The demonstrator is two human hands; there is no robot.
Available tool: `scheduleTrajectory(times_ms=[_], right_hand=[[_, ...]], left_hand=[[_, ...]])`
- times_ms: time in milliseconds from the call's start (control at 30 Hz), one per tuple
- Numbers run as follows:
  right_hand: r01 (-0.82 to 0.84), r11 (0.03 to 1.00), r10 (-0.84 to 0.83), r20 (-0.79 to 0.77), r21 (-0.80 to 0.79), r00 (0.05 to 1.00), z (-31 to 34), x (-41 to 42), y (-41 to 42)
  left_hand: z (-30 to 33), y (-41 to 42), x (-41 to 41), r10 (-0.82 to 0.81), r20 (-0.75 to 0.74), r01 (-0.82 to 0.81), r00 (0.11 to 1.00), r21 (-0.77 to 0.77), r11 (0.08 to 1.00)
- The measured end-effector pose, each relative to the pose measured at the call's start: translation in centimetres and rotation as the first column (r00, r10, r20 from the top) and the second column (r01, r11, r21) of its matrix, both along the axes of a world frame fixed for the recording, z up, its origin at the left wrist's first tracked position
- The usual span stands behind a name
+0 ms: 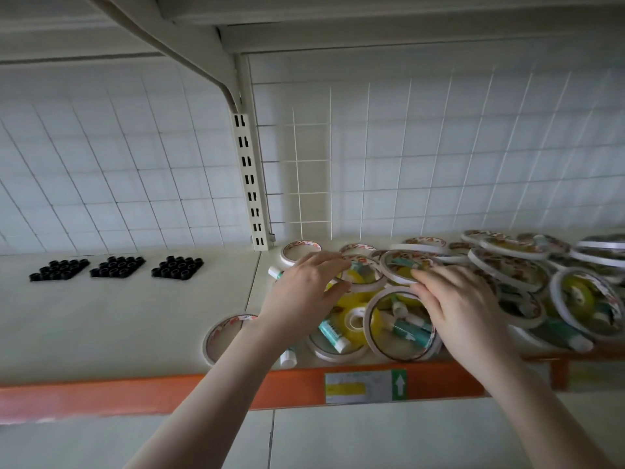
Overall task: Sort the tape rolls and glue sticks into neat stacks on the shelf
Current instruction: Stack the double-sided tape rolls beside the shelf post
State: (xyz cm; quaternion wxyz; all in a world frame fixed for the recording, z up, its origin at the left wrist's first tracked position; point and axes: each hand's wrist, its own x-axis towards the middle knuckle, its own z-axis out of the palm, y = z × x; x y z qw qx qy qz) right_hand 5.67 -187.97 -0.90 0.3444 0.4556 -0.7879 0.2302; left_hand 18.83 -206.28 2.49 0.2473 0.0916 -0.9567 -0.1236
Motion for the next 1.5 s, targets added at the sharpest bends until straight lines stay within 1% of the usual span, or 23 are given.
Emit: scheduleTrajectory(times_ms=[167,267,300,367,400,467,600,733,833,933,1033,1100,1300,1500], right_hand=[[-0.034,0.999,0.033,0.06,0.015,0.998,-0.1,-0.7,-0.1],[-0.069,0.996,0.063,0.111,0.051,0.992,0.0,-1.2,-0.3],[-0.079,0.994,0.069,0.137,0.071,0.988,0.2,-1.3,-0.3],[-0.099,0.99,0.073,0.236,0.098,0.969,0.5,-1.4,-0.4],[-0.105,0.989,0.072,0.289,0.1,0.955,0.8,-1.4,-0.4],[-0.114,0.99,0.079,0.345,0.081,0.935,1.3,-1.1,-0.4],[-0.135,0.99,0.112,0.368,0.036,0.923,2.3,-0.5,-0.6],[-0.151,0.988,0.143,0.374,-0.007,0.916,2.7,0.1,-0.9],[-0.194,0.977,0.211,0.376,-0.083,0.902,3.2,0.7,-1.1],[-0.22,0.965,0.257,0.355,-0.141,0.899,3.7,1.3,-1.5],[-0.251,0.952,0.293,0.291,-0.174,0.911,4.1,2.2,-2.4],[-0.274,0.946,0.309,0.233,-0.172,0.922,3.8,2.6,-3.3],[-0.306,0.946,0.322,0.194,-0.111,0.926,2.4,4.8,-7.5],[-0.41,0.911,0.413,0.139,-0.048,0.9,3.1,9.8,-12.1]], left_hand=[[-0.7,-0.6,-0.6,-0.078,0.002,0.078,0.997,-0.033,0.996],[-0.9,-1.1,-0.6,-0.11,0.011,0.11,0.994,-0.074,0.991],[-0.9,-1.2,-0.6,-0.123,0.022,0.124,0.992,-0.08,0.989],[-0.7,-1.4,-0.4,-0.162,0.036,0.164,0.986,-0.084,0.983],[-0.6,-1.4,-0.2,-0.18,0.038,0.183,0.983,-0.09,0.979],[-0.5,-1.5,0.0,-0.201,0.026,0.203,0.979,-0.116,0.972],[-0.2,-1.5,0.1,-0.22,-0.008,0.215,0.976,-0.172,0.961],[0.4,-1.7,0.9,-0.225,-0.077,0.207,0.971,-0.197,0.958],[1.0,-2.3,1.8,-0.18,-0.126,0.153,0.976,-0.198,0.968],[1.5,-2.8,3.1,-0.088,-0.182,0.053,0.979,-0.185,0.981],[1.5,-3.5,4.7,0.014,-0.206,-0.049,0.978,-0.165,0.985],[1.4,-4.1,5.9,0.072,-0.215,-0.104,0.974,-0.14,0.985],[1.0,-6.0,11.1,0.27,-0.196,-0.289,0.943,-0.076,0.954],[1.4,-8.9,17.9,0.406,-0.218,-0.422,0.888,-0.032,0.906]])
